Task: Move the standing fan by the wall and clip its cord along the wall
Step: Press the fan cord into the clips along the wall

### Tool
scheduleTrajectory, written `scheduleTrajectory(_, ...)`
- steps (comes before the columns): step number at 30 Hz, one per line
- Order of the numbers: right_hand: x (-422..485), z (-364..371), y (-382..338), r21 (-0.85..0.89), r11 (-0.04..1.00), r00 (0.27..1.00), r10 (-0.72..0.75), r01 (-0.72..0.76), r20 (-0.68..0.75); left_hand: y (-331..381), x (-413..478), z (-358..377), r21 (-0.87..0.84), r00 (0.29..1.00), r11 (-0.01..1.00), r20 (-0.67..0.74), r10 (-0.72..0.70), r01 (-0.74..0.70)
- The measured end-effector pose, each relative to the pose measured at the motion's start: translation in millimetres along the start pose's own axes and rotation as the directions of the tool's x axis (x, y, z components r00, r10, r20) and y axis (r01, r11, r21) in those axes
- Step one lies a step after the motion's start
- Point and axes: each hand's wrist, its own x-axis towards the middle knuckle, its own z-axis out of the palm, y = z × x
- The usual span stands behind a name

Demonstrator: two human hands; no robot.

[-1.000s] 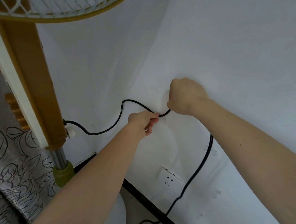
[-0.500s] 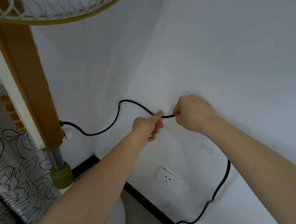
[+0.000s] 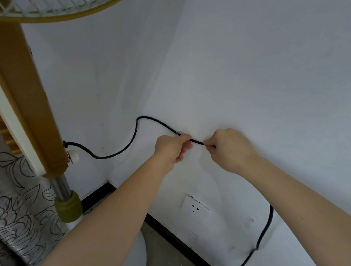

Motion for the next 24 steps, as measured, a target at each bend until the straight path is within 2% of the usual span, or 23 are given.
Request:
scheduleTrajectory(6, -9.9, 3.0, 9.7, 0.032, 0.999, 0.999, -0.044, 0.043, 0.001, -1.2, -0.4, 4.8, 0.044, 0.998, 0.997, -0.037, 0.059, -0.057)
scheduleTrajectory(8, -20.5, -1.3, 15.8, 0.119, 0.992, 1.0, -0.029, 0.029, 0.003, -2.6, -2.2, 7.7, 0.04, 0.997, 0.997, -0.046, 0.068, -0.067)
scheduleTrajectory(11, -31.5, -9.8, 27.3, 0.36, 0.93, 0.997, 0.079, -0.077, 0.008, -2.9, -4.6, 10.3, 0.037, 0.995, 0.997, -0.065, 0.075, -0.073)
scheduleTrajectory(13, -37.5, -16.2, 34.0, 0.41, 0.906, 0.994, 0.112, -0.107, 0.011, -2.7, -5.5, 11.2, 0.036, 0.993, 0.997, -0.085, 0.077, -0.074)
scheduleTrajectory(16, -49.1, -21.3, 40.5, 0.365, 0.926, 0.995, 0.099, -0.094, 0.006, -2.0, -6.7, 12.6, 0.042, 0.991, 0.996, -0.105, 0.082, -0.078)
scheduleTrajectory(24, -49.5, -12.5, 32.7, 0.191, 0.945, 0.961, 0.276, -0.266, -0.03, -1.4, -9.9, 14.0, 0.045, 0.986, 0.996, -0.146, 0.081, -0.075)
